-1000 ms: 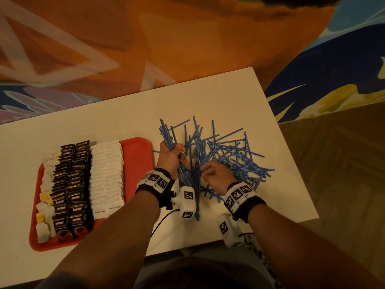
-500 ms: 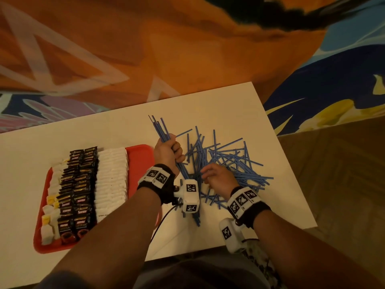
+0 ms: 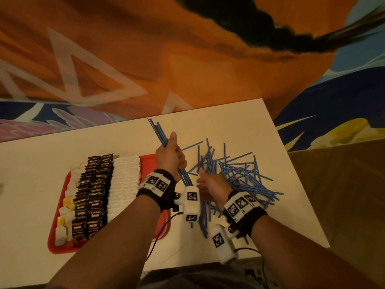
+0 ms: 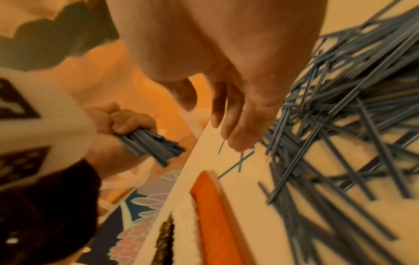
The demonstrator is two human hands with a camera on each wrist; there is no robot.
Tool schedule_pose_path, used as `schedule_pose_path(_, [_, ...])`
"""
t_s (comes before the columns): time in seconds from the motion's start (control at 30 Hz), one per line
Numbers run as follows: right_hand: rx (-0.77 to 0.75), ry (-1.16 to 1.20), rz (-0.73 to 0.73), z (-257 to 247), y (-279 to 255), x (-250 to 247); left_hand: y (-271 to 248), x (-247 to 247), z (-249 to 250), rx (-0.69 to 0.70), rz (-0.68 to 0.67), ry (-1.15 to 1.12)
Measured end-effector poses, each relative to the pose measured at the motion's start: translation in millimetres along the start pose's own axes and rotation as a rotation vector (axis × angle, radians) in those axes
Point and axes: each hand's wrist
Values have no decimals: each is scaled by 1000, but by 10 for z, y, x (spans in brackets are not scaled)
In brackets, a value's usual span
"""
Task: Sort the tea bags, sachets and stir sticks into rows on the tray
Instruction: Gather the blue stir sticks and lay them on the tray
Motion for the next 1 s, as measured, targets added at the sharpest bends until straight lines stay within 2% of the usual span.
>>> schedule_pose_path(0.07, [78, 99, -106, -92, -106, 104, -34, 2, 111, 34, -26, 14])
schedule_pose_path(0.27, [142, 300, -379, -553, -277, 340, -138, -11, 466, 207, -123, 86])
schedule_pose_path(0.5, [-4, 456, -366, -983, -523, 572, -235, -78, 865, 372, -243, 69])
schedule_pose_path(0.67, [-5, 248, -374, -1120, -618, 712, -299, -126, 1184, 379, -289, -6])
schedule_pose_path(0.77, [-47, 380, -455, -1188, -756, 845, -310, -175, 1333, 414, -315, -30])
schedule_pose_path(0.9, [-135, 521, -423, -1294, -836, 1015, -347, -284, 1431, 448, -342, -33])
schedule_pose_path(1.0, [-112, 543, -448, -1317, -872, 1133, -370, -365, 1471, 482, -348, -7])
Point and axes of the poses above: each hand's wrist, its own y-axis towards the middle knuckle, its own x-axis out of the palm, z = x × y
